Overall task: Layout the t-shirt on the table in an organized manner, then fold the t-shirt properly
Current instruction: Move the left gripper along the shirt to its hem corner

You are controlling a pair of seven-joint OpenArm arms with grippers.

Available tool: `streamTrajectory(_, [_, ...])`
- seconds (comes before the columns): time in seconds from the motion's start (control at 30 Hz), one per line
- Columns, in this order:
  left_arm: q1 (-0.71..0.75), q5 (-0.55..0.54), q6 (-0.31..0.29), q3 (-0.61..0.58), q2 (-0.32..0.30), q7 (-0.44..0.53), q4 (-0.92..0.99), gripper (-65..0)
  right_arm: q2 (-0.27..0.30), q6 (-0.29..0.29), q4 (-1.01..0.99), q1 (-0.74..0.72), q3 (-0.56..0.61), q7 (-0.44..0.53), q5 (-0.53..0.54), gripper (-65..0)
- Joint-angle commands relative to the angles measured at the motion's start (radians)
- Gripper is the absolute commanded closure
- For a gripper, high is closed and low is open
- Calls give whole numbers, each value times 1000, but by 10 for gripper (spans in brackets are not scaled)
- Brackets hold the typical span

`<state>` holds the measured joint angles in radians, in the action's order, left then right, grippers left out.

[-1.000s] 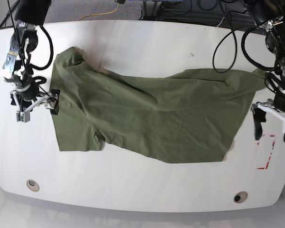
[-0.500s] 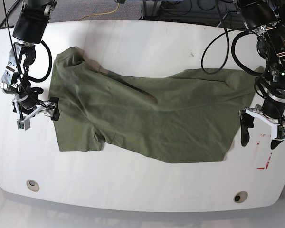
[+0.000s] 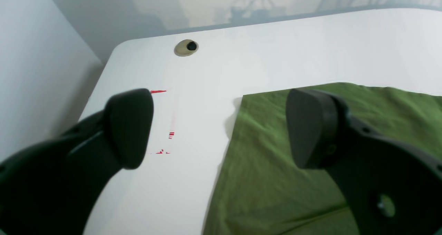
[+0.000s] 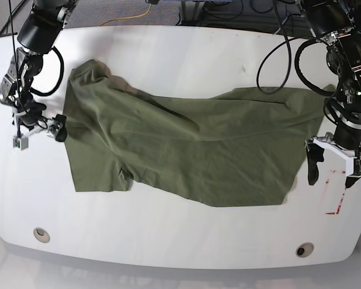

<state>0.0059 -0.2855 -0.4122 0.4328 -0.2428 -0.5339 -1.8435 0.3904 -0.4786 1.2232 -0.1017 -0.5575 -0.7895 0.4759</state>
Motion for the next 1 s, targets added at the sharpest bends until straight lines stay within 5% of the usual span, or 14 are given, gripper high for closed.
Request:
streamTrajectory(0.0, [-11, -8, 2, 4, -16, 25, -14, -575, 11, -29, 16, -25, -5, 20, 30, -628])
streamTrajectory(0.47, [-4, -8, 2, 4, -16, 25, -9, -575, -9, -35, 14, 12, 0, -3, 186, -628])
streamTrajectory(0.97, [4, -8, 2, 5, -16, 25, -9, -575, -61, -35, 16, 49, 3, -3, 203, -628])
